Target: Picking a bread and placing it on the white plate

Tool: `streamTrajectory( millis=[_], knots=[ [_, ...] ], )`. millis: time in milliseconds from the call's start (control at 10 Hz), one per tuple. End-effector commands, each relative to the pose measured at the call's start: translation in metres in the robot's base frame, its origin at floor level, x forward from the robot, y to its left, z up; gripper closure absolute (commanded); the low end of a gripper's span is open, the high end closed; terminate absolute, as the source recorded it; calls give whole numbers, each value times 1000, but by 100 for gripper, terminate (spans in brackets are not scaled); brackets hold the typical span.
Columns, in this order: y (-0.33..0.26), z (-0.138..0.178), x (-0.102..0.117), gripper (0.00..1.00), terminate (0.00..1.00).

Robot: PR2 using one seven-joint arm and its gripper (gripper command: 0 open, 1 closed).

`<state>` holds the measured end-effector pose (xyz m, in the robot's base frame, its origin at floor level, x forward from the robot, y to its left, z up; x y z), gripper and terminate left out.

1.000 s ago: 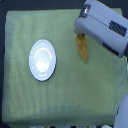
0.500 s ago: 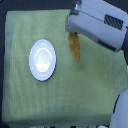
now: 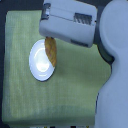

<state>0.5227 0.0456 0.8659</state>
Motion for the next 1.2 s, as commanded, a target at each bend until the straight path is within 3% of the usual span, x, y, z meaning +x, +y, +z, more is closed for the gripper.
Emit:
streamTrajectory(
  millis=[0, 200, 800, 900, 1100],
  knots=[
    [77, -20, -30, 100, 0],
    [86, -44, -47, 100, 0],
    [96, -51, -43, 100, 0],
    [96, -52, -43, 0, 0],
    [95, -52, -41, 0, 0]
  ],
)
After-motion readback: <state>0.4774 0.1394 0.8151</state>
